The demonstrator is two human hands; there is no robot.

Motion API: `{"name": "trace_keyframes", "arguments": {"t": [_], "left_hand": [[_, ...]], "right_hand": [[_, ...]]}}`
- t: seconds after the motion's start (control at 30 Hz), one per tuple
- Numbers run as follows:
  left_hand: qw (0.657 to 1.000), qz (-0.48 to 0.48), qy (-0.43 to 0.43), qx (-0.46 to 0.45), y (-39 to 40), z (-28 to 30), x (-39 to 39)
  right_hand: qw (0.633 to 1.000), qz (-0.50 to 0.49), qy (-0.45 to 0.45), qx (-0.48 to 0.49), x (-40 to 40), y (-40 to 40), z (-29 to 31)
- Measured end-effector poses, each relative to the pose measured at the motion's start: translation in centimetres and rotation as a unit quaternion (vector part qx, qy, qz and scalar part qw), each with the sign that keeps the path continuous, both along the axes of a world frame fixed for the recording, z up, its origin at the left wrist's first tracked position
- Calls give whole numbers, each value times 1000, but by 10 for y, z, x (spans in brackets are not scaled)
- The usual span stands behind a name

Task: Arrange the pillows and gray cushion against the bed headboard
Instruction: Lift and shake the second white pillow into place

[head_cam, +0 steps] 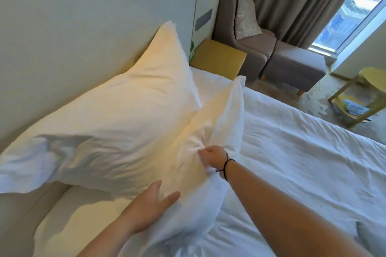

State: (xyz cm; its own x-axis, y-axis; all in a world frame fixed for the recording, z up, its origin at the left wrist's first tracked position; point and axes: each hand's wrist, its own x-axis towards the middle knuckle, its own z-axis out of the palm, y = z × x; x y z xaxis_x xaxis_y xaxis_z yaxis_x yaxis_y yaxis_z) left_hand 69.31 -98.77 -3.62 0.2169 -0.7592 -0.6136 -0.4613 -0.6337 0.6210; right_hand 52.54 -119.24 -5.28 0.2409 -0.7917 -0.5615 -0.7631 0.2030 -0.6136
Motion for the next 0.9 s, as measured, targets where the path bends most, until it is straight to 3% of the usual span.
{"name": "trace_keyframes", "arguments": {"t": [0.07, 0.2, 0.47, 0.63, 0.9], "left_hand": [[999, 1, -52, -14, 9, -21, 5], [990, 126, -11, -68, 6, -39, 12], [964, 203, -96, -143, 12, -49, 48], [971, 186, -133, -74, 23, -56, 47], [955, 111, -241, -130, 21, -27, 10]], "right_hand": [[1000, 11, -13, -15, 18, 27, -25], [999, 27, 24, -27, 32, 50, -39], [993, 113, -6, -27, -3, 66, -42], [994, 105, -41, -17, -12, 87, -51], [995, 13, -85, 41, -71, 126, -61]]}}
